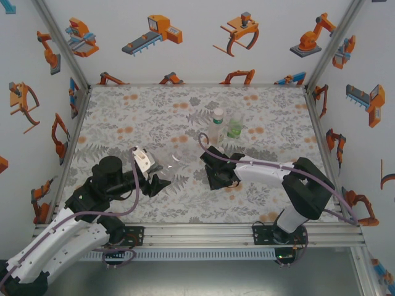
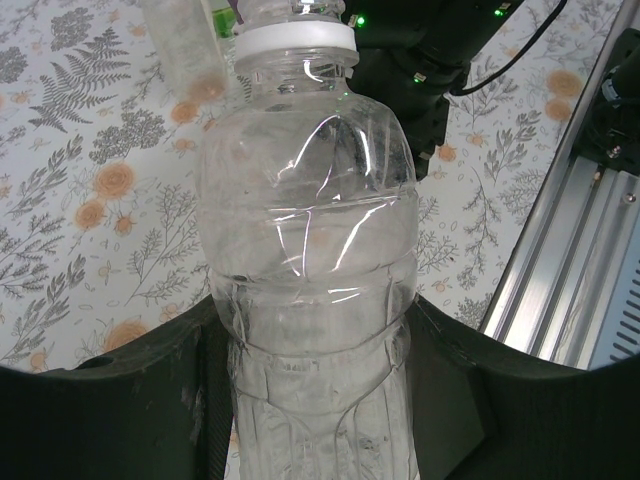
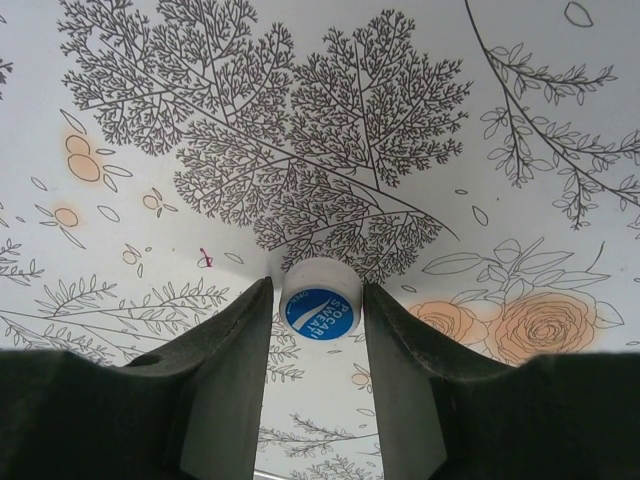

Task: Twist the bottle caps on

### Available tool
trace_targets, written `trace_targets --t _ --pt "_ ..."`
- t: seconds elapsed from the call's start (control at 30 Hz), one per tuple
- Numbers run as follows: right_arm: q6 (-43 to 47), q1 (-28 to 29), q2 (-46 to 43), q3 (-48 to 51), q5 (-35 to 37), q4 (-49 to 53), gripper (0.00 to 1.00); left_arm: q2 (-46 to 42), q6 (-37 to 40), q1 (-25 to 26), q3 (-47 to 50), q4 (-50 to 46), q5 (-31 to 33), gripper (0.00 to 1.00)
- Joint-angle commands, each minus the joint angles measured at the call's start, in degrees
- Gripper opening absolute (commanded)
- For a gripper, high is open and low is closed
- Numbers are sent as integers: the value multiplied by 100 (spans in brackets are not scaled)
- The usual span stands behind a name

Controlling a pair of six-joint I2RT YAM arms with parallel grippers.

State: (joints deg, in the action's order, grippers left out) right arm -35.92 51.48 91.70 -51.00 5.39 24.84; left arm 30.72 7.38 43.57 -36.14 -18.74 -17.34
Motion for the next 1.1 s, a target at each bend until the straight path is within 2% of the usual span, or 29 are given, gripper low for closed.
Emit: trace_targets --t 0.0,0.27,0.4,0.63,0.83,0.9,1.07 --pt "33 41 -127 -162 -50 197 41 -31 36 31 63 2 14 0" --pt "26 55 -328 -152 -8 198 30 2 49 30 41 -6 -112 0" --pt "64 50 -785 -82 111 218 23 201 147 39 -12 -6 -423 0" --pt "445 46 -1967 -92 367 378 19 562 470 150 -165 -3 -590 0" --pt "1661 46 -3441 206 -370 -462 18 753 1067 355 -330 -174 -997 0" --pt "2099 46 -3850 223 -861 -669 17 839 1290 468 -415 -307 -1085 0" --pt "2698 46 -4462 216 -1788 -992 14 1133 1794 744 -675 -660 -1262 0"
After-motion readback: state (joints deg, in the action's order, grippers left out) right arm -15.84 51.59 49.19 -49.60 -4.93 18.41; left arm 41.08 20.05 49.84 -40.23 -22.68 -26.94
